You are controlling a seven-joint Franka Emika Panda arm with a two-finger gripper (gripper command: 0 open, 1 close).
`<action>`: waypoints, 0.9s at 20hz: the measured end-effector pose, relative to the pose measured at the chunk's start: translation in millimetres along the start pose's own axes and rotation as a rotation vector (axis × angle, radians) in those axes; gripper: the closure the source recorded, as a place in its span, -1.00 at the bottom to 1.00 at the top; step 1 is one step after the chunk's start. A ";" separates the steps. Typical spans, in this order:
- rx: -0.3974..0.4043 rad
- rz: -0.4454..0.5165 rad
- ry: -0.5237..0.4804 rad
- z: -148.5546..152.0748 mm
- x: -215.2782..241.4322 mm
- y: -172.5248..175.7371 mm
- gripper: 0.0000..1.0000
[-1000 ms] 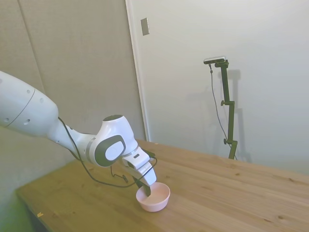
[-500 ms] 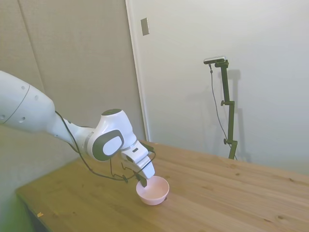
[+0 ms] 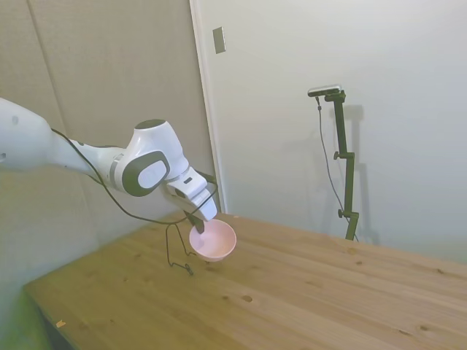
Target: Load the bowl
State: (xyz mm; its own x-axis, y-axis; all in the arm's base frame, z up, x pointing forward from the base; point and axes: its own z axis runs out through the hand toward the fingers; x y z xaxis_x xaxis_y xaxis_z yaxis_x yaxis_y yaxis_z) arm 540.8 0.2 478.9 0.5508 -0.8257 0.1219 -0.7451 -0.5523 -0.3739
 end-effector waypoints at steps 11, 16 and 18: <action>0.252 -0.065 -0.193 12.7 -45.1 -14.4 1.00; 0.318 -0.075 -0.262 31.4 -41.9 -5.7 1.00; 0.343 -0.086 -0.291 39.1 -40.5 -4.6 1.00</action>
State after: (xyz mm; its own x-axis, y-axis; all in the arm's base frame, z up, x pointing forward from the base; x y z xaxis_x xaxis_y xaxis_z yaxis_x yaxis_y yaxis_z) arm 536.7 40.7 439.7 0.7242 -0.6850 -0.0795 -0.5519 -0.5066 -0.6625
